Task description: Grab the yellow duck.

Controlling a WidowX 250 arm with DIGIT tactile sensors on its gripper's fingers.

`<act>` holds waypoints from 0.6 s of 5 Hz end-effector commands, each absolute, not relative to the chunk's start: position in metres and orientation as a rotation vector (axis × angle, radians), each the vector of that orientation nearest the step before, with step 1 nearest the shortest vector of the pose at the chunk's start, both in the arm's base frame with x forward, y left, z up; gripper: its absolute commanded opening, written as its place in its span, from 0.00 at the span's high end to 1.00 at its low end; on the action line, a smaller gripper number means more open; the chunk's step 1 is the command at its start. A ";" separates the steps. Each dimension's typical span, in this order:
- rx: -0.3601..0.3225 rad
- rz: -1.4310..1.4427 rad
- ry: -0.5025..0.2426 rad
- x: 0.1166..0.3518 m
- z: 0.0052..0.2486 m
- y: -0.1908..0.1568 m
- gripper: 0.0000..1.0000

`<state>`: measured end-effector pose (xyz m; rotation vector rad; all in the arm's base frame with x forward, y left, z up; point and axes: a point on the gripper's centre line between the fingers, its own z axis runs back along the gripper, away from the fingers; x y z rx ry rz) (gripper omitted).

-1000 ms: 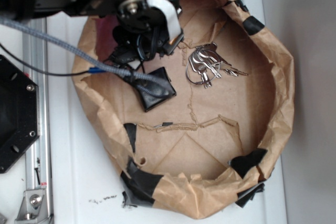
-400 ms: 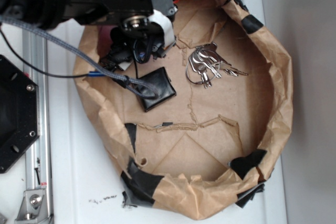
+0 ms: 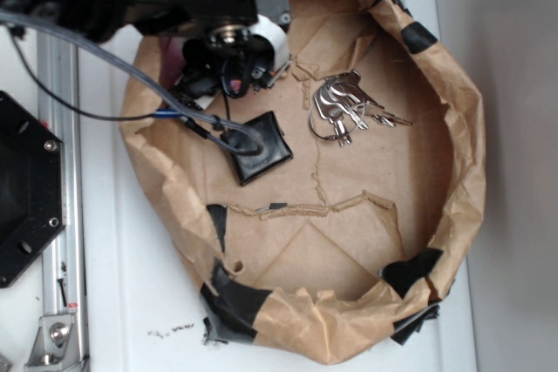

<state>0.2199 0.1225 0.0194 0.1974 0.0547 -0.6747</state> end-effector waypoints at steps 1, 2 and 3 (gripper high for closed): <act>0.209 -0.638 0.054 0.222 0.018 0.122 1.00; 0.203 -0.610 0.051 0.227 0.030 0.112 1.00; 0.204 -0.585 0.065 0.246 0.064 0.071 1.00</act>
